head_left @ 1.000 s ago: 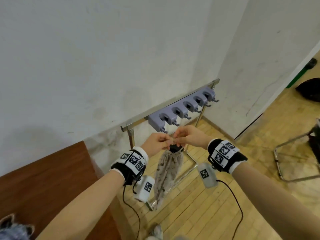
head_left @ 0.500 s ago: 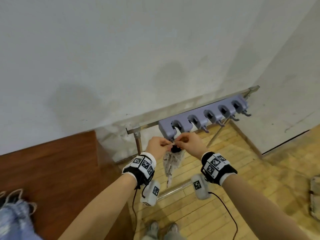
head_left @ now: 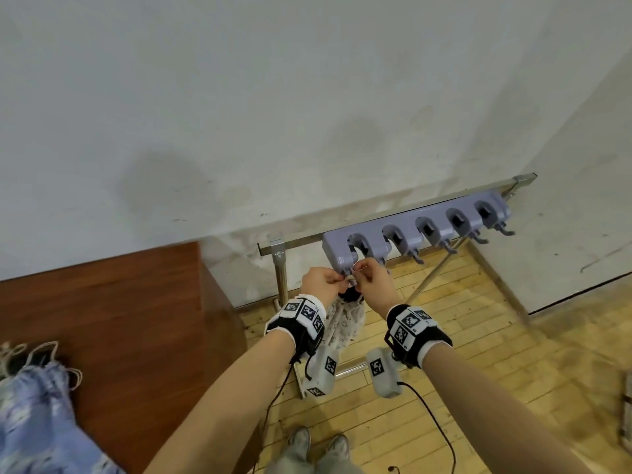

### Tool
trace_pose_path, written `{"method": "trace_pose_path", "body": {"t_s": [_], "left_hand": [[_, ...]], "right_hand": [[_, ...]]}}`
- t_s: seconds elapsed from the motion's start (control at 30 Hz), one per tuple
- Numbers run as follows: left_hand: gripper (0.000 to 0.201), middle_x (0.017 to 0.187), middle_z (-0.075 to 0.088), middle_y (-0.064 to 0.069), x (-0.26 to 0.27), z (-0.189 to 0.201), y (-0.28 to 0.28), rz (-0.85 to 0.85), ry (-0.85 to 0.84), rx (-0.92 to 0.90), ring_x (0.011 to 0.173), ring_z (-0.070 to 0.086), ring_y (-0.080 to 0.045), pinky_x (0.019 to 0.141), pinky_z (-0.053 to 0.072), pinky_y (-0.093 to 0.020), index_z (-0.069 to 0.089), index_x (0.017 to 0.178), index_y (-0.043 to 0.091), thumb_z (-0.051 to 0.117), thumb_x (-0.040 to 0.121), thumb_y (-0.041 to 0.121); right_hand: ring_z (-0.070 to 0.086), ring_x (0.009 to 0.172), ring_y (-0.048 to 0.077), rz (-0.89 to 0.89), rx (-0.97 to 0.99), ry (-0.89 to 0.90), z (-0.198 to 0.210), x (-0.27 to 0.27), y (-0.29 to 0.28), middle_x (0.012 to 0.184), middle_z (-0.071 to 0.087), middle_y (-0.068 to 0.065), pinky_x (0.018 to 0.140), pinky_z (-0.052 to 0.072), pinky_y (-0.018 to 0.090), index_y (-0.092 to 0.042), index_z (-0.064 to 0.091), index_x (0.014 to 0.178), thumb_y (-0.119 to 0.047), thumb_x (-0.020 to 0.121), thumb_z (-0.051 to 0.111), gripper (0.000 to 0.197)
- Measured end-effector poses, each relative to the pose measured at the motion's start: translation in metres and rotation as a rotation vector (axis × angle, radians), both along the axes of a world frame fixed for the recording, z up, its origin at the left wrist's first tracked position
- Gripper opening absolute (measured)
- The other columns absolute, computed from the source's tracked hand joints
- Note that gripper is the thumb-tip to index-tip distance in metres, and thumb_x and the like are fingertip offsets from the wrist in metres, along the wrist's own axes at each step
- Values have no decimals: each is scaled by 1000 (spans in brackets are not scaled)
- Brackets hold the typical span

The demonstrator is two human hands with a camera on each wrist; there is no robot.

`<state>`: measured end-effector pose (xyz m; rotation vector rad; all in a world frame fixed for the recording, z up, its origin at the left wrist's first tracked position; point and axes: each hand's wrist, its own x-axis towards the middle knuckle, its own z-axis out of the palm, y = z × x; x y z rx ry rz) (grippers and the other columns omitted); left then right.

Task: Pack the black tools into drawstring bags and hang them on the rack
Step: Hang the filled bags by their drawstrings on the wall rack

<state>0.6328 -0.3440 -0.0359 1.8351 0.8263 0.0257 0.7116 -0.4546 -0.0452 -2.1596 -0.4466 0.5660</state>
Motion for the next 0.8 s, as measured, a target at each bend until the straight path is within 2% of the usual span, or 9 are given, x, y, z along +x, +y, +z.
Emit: {"method": "trace_pose_path", "body": {"t_s": [0.2,0.27,0.37,0.5,0.57,0.6,0.67,0.73,0.8], "left_hand": [[18,98,73,-7,-10,4,-1,-22,35,45,93,65,-22,71,38,-17,76,96,12,65,87,23],[21,105,72,-4,-17,3,5,-25,54,9,100,64,-20,77,40,-17,75,101,16,62,87,24],[27,119,66,-4,-30,8,21,-26,56,-54,113,58,-20,93,39,-19,69,114,12,62,88,17],[22,117,66,-8,-58,24,51,54,10,-70,114,58,-22,96,41,-24,71,106,9,60,88,7],[21,118,64,-8,-78,32,68,48,25,-89,113,57,-22,100,44,-30,72,104,7,57,89,4],[19,116,65,-9,-88,35,78,68,25,-116,110,59,-22,97,48,-33,72,101,7,57,89,2],[14,104,66,-9,-111,38,100,140,-9,-176,92,63,-18,80,55,-28,70,93,6,57,90,2],[16,91,65,-6,-135,38,120,221,-37,-220,73,60,-12,62,52,-21,66,80,9,56,90,2],[27,81,65,-5,-166,35,140,281,-57,-233,68,59,-14,61,49,-21,65,72,11,51,90,-2]], "right_hand": [[69,89,22,-43,95,37,14,-3,-10,96,72,11,84,56,38,-17,58,92,-7,95,54,11],[69,94,20,-75,149,43,18,-3,-17,99,72,8,86,55,35,-14,60,96,-6,95,54,10],[68,95,19,-106,222,27,27,-6,-23,97,72,4,88,55,39,-15,63,97,-10,92,60,9],[58,72,13,-152,335,-46,55,-18,-2,82,65,0,72,48,34,-12,64,93,-14,92,58,6],[54,68,15,-148,388,-97,71,-31,20,77,62,2,67,44,30,-11,62,89,-12,92,56,7],[54,70,15,-132,404,-96,78,-40,34,77,62,3,67,44,28,-12,62,89,-11,92,56,7],[55,73,14,-62,404,-89,87,-61,64,80,62,0,68,44,24,-15,62,90,-10,90,57,7],[56,73,12,28,371,-78,89,-85,93,81,63,-3,69,46,21,-16,63,91,-8,89,58,10],[58,76,12,106,313,-23,83,-112,125,84,63,-3,71,47,21,-16,63,89,-5,88,59,12]]}}
